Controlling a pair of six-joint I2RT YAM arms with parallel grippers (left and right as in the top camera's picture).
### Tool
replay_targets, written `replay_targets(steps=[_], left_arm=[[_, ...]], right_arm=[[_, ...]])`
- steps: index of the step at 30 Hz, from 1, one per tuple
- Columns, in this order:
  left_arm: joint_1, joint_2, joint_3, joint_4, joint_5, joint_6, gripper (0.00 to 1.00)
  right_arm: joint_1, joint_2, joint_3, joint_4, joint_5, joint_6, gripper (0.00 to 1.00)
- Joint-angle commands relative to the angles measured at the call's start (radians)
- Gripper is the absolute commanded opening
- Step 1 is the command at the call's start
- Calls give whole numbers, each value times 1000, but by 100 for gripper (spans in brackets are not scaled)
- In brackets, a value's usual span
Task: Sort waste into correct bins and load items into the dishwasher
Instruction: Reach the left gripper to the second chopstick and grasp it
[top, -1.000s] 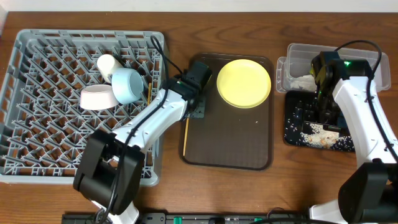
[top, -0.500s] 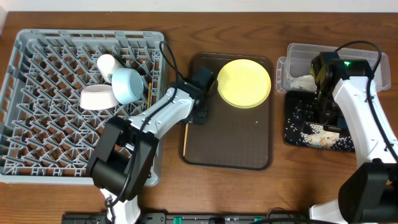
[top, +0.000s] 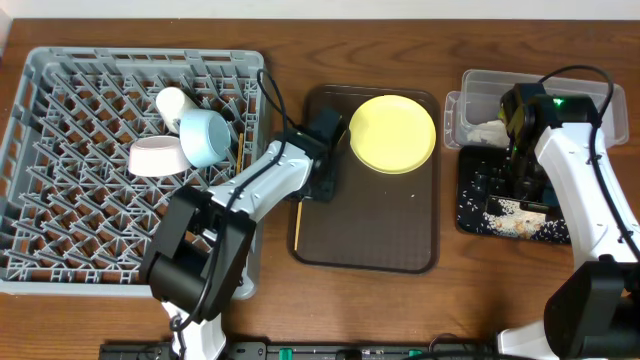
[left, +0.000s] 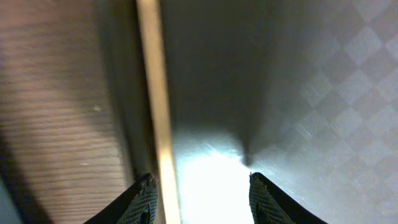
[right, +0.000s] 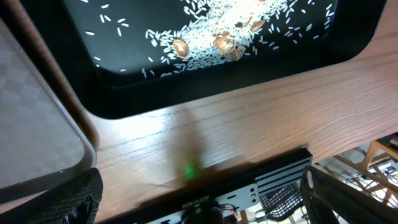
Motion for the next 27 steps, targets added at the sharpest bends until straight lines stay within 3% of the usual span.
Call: replay_targets(steps=[1, 27], left_arm=[[-1, 16, -2, -3, 33, -16, 50], [-1, 18, -16, -1, -24, -16, 50]], right_arm=[[-11, 1, 2, 0, 6, 10, 99], [-11, 1, 2, -2, 6, 10, 99]])
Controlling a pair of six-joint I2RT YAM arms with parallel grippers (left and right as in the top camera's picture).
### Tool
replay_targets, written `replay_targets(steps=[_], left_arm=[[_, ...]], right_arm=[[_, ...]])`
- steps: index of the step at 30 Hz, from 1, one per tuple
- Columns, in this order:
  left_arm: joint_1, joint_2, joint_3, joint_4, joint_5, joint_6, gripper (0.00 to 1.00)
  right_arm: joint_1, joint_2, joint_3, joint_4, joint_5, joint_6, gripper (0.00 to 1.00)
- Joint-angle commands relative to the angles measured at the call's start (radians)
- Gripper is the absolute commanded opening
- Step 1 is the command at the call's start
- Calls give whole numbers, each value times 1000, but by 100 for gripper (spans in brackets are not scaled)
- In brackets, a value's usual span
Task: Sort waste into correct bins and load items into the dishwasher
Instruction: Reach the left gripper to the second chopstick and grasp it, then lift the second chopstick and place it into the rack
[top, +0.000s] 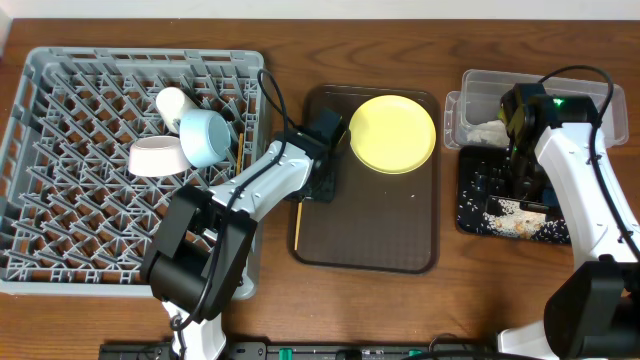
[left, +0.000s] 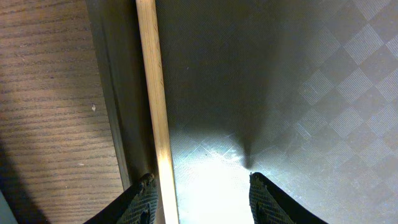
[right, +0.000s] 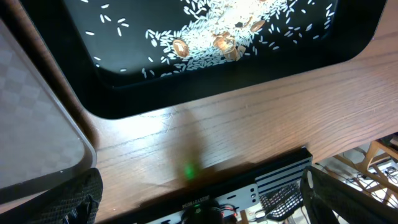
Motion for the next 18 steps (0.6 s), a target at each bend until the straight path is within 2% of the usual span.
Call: replay_targets(steps=[1, 10, 11, 14, 18], left_arm=[[0, 17, -23, 2, -19, -14, 50], [0, 19, -110, 47, -13, -32, 49], [0, 19, -111, 47, -14, -32, 46], [0, 19, -111, 47, -13, -32, 25], [0, 19, -111, 47, -11, -32, 13]], right_arm=[[-11, 1, 2, -1, 6, 10, 99], [-11, 1, 2, -1, 6, 11, 99], [-11, 1, 2, -1, 6, 10, 99], [-11, 1, 2, -1, 6, 10, 99], [-11, 1, 2, -1, 6, 10, 99]])
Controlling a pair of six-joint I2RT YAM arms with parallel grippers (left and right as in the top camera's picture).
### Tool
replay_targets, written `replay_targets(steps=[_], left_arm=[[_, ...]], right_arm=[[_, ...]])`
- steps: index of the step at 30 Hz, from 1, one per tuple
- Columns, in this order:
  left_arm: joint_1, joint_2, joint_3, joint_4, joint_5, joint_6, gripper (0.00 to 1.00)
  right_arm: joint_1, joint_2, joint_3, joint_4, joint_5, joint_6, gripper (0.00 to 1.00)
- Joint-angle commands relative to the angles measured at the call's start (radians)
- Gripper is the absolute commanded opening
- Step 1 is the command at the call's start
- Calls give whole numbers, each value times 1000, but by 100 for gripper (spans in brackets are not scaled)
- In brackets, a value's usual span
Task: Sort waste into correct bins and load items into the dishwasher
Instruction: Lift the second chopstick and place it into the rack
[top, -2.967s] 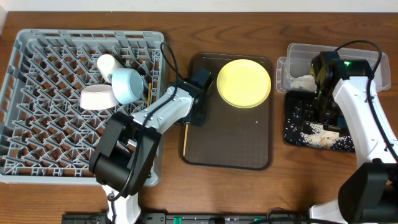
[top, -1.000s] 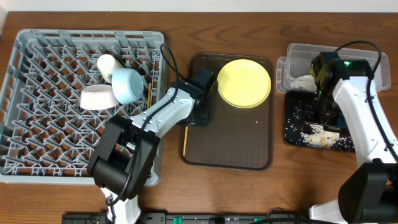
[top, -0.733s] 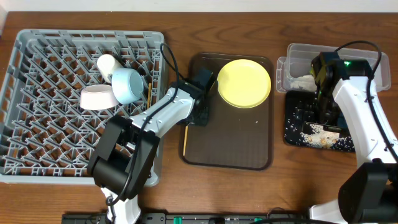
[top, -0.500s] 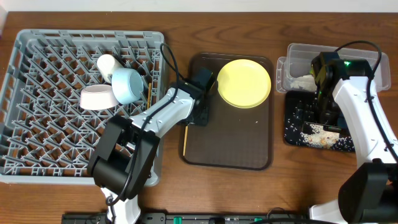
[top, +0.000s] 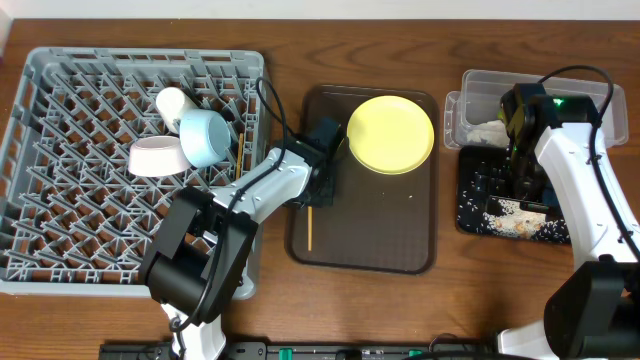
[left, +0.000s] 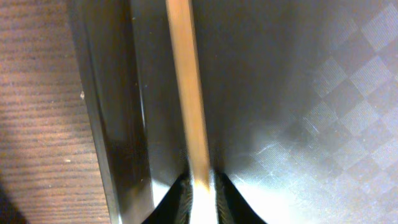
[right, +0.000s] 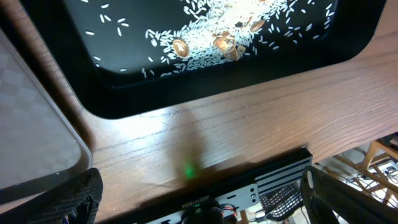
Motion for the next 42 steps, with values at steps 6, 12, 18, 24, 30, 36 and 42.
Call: replay_targets(steps=[6, 12, 18, 24, 30, 36, 42], left_arm=[[3, 24, -43, -11, -12, -3, 6], [3, -18, -40, -13, -12, -3, 6], [5, -150, -39, -24, -13, -3, 6], [21, -333, -37, -72, -17, 11, 6], [123, -493, -37, -145, -17, 106, 7], [298, -525, -37, -197, -13, 191, 7], [399, -511, -37, -196, 40, 322, 6]], right_arm=[[-11, 1, 2, -2, 6, 10, 99], [-11, 1, 2, -6, 6, 10, 99], [-11, 1, 2, -6, 6, 10, 99], [-11, 1, 2, -8, 7, 10, 99], [-11, 1, 2, -7, 6, 10, 99], [-11, 1, 2, -7, 6, 11, 99], [-11, 1, 2, -7, 6, 11, 99]])
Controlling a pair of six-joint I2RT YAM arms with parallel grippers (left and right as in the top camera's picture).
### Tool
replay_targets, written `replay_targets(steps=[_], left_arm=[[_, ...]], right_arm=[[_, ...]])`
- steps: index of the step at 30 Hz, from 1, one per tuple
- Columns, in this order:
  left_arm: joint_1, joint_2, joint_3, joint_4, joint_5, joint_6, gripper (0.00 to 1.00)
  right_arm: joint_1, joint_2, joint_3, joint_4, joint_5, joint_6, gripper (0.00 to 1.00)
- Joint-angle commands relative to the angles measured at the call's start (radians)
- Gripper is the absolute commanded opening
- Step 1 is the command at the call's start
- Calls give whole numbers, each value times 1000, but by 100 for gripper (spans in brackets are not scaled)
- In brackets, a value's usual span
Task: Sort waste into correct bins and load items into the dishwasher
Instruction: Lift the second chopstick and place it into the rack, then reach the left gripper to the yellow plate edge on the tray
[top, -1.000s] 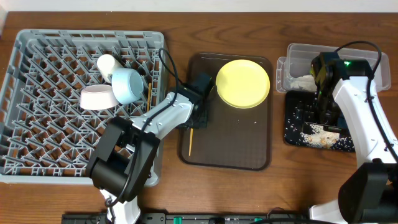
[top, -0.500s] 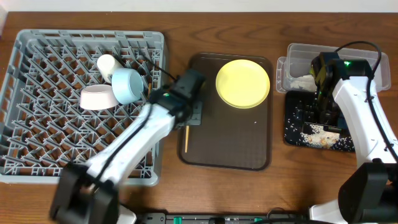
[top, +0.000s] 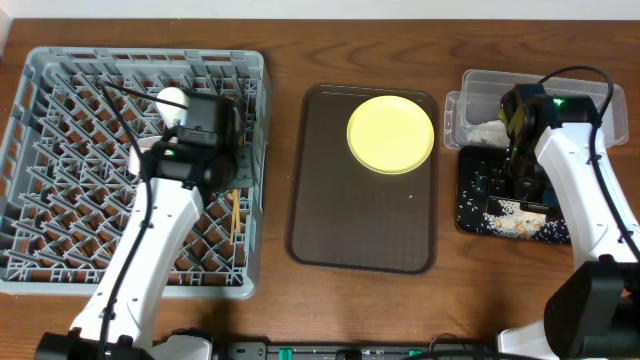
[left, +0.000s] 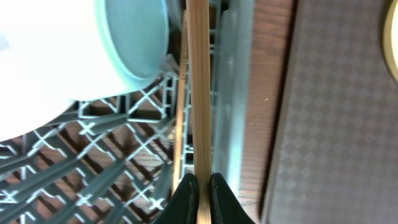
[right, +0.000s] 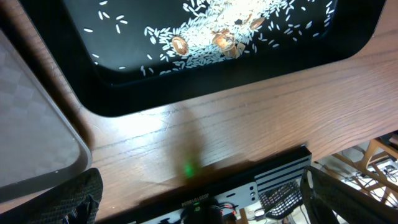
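My left gripper (top: 233, 182) is shut on a wooden chopstick (left: 199, 93) and holds it above the right side of the grey dish rack (top: 60, 250); the stick (top: 234, 216) points toward the rack's front. A teal cup (left: 134, 43) and a white bowl (left: 37, 81) lie in the rack just left of the stick. The yellow plate (top: 391, 132) sits at the back of the brown tray (top: 360, 230). My right gripper (right: 199, 205) hangs open over the black bin (right: 186, 68), which holds rice and scraps.
A clear bin (top: 480, 90) with white tissue stands behind the black bin. A white cup (top: 172, 98) lies at the back of the rack. A second thin wooden stick (left: 179, 124) shows in the rack beside the held one.
My left gripper has moved with the chopstick from the left edge of the brown tray to above the right side of the dish rack. The right arm has not moved.
My left gripper stood open over the chopstick lying along the tray's left edge, at both earliest moments. Then it was shut on the stick, still at the tray. Now it holds the stick over the rack. The right gripper stayed open over the black bin.
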Motion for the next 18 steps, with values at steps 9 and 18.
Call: replay_targets(steps=[9, 18], left_arm=[[42, 92, 8, 22, 26, 103, 6], [41, 141, 10, 35, 33, 103, 51]], right_arm=[[-11, 1, 2, -1, 6, 10, 99], [-11, 1, 2, -2, 7, 10, 99]])
